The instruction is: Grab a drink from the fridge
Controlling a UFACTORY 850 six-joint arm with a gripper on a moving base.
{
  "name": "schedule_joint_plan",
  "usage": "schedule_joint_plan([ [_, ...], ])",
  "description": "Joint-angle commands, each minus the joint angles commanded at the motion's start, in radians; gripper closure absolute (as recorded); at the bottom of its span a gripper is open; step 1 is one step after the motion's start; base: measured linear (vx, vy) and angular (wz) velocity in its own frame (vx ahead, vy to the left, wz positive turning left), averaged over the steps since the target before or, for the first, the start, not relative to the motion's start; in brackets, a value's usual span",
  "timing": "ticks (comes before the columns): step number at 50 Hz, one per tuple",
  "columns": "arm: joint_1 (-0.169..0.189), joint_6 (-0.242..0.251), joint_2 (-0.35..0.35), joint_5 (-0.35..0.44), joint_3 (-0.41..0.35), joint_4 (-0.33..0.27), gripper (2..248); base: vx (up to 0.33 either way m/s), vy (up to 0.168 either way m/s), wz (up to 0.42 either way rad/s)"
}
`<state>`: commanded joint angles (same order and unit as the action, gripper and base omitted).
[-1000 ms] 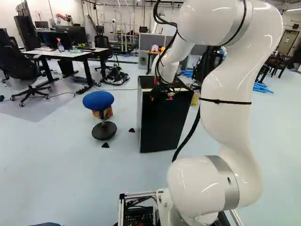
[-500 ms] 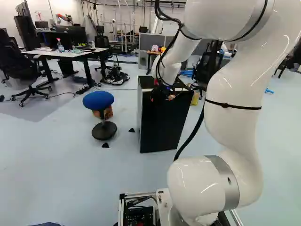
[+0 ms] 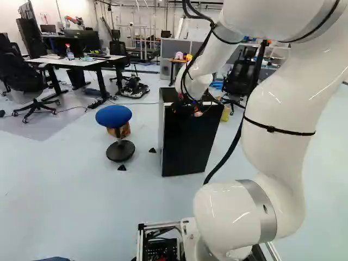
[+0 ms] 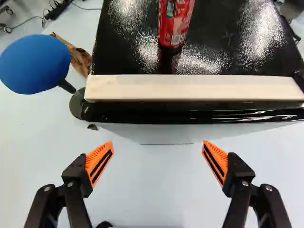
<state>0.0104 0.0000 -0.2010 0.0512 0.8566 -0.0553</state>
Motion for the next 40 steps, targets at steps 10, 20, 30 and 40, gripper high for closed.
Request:
schedule_joint_plan([
  [10, -0.002, 0.000, 0.001, 0.089, -0.001, 0.000, 3, 0.000, 0.000, 0.000],
  [20, -0.002, 0.000, 0.001, 0.174, -0.001, 0.000, 3, 0.000, 0.000, 0.000],
  [30, -0.002, 0.000, 0.001, 0.255, -0.001, 0.000, 3, 0.000, 0.000, 0.000],
  [40, -0.002, 0.000, 0.000, 0.319, 0.000, 0.000, 3, 0.000, 0.000, 0.000],
])
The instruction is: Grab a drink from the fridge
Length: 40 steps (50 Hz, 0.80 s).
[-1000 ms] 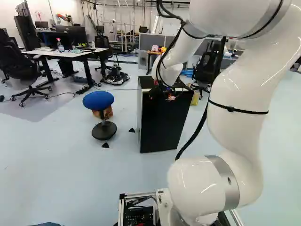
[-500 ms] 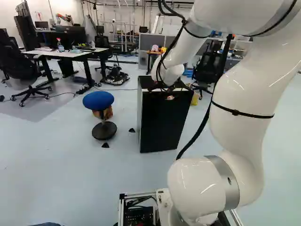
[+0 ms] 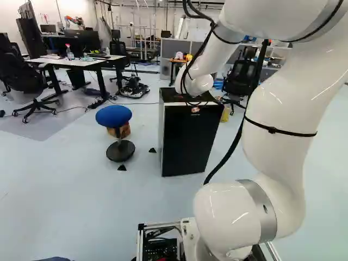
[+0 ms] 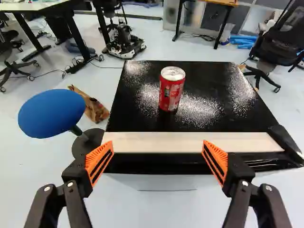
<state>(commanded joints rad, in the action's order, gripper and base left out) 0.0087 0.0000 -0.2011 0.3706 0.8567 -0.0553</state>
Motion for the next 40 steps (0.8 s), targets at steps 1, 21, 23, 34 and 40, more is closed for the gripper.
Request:
schedule_joint_plan([
  [1, 0.000, 0.000, 0.000, 0.006, 0.000, 0.000, 3, 0.000, 0.000, 0.000],
  [21, 0.000, 0.000, -0.016, 0.112, 0.019, 0.022, 3, 0.000, 0.000, 0.000],
  [23, 0.000, 0.000, -0.018, 0.119, 0.021, 0.027, 3, 0.000, 0.000, 0.000],
  [34, 0.000, 0.000, -0.032, 0.149, 0.036, 0.057, 3, 0.000, 0.000, 0.000],
  [40, 0.000, 0.000, -0.042, 0.158, 0.048, 0.074, 3, 0.000, 0.000, 0.000],
])
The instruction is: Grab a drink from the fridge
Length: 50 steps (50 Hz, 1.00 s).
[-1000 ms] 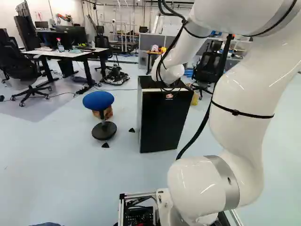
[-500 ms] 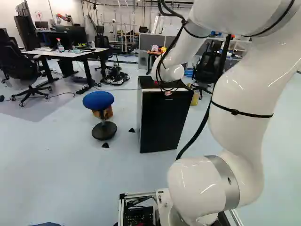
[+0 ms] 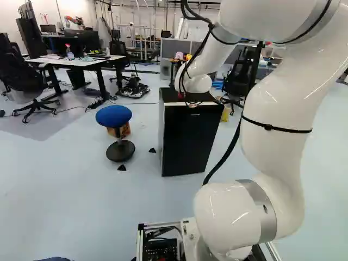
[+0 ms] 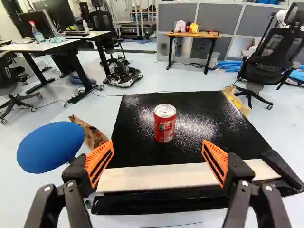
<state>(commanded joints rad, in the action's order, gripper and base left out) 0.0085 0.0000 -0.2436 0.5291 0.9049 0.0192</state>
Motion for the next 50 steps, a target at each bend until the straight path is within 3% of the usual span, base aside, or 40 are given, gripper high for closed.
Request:
schedule_joint_plan([
  [16, 0.000, 0.000, -0.030, 0.016, 0.035, 0.037, 3, 0.000, 0.000, 0.000],
  [50, -0.001, 0.000, -0.122, 0.025, 0.118, 0.037, 3, 0.000, 0.000, 0.000],
])
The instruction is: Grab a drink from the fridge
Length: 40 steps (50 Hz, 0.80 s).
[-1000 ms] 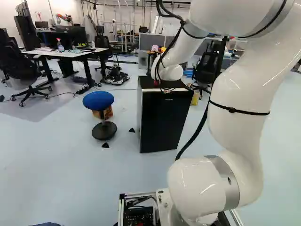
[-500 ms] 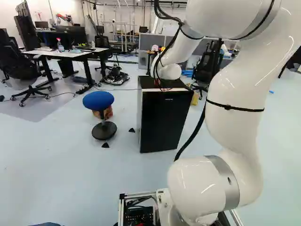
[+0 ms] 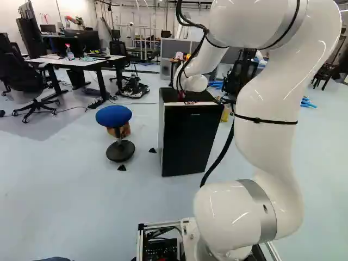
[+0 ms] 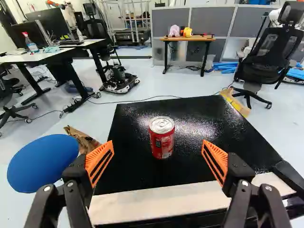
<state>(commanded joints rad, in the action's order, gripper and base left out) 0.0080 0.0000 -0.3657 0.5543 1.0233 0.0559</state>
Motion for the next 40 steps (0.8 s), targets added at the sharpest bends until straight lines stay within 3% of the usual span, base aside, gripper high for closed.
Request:
schedule_joint_plan([
  [40, 0.000, 0.000, -0.131, 0.085, 0.070, 0.000, 3, 0.000, 0.000, 0.000],
])
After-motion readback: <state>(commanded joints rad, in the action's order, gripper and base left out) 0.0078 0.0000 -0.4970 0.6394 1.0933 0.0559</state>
